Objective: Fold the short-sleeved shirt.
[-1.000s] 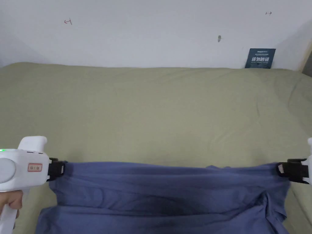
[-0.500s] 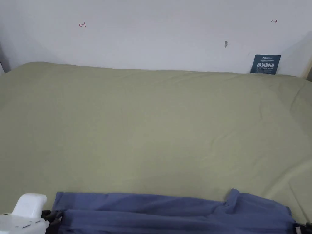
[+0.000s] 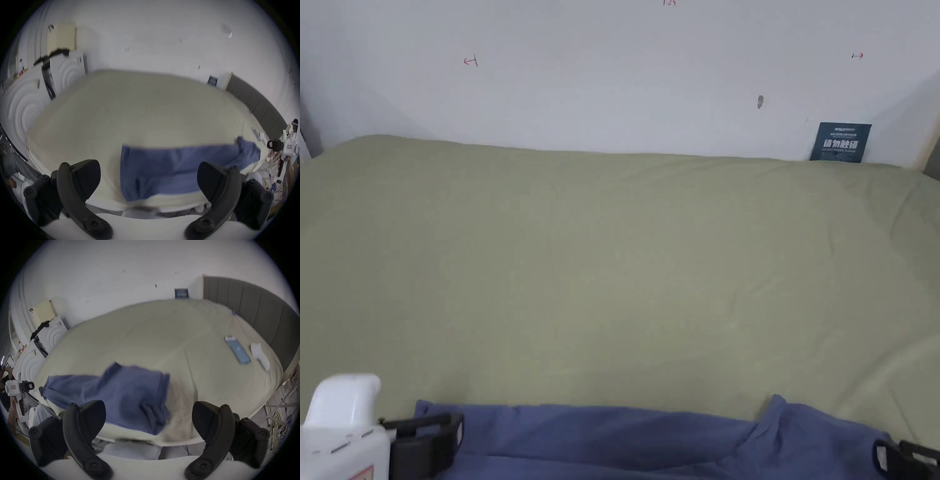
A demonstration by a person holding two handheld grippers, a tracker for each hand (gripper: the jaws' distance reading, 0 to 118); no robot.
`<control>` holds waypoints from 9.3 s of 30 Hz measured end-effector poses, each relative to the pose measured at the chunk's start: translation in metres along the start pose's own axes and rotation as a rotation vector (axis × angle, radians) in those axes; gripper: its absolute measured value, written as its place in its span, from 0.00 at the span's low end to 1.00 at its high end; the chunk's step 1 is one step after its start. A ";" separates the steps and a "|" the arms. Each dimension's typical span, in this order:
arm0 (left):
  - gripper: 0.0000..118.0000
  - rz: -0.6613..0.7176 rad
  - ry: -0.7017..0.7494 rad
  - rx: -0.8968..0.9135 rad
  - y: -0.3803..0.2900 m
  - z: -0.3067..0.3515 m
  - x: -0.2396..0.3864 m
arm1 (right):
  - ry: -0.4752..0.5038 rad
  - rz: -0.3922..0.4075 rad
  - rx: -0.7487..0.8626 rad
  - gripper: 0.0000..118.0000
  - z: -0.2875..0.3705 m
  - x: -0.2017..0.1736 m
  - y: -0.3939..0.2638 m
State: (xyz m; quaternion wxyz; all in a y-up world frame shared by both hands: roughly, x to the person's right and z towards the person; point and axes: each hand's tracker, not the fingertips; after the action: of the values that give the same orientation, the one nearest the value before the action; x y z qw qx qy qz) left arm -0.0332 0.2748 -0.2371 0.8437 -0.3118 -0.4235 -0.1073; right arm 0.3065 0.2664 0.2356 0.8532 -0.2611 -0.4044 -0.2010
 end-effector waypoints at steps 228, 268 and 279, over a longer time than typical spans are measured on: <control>0.00 0.227 -0.708 -0.521 0.017 -0.125 0.105 | -0.083 0.038 0.341 0.01 0.022 -0.137 -0.022; 1.00 0.259 -0.700 -0.590 -0.001 -0.139 -0.009 | 0.954 -0.707 -0.558 0.01 -0.231 -0.150 -0.086; 0.81 0.389 -0.882 -0.633 -0.028 -0.189 0.006 | 0.959 -0.724 -0.568 0.01 -0.232 -0.150 -0.085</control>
State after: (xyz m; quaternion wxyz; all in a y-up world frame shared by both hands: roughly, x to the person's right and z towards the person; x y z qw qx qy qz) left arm 0.0807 0.1368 -0.3046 0.4571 -0.6367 -0.6173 0.0686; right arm 0.3063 0.0790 0.0162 0.7154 -0.2049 0.0268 -0.6675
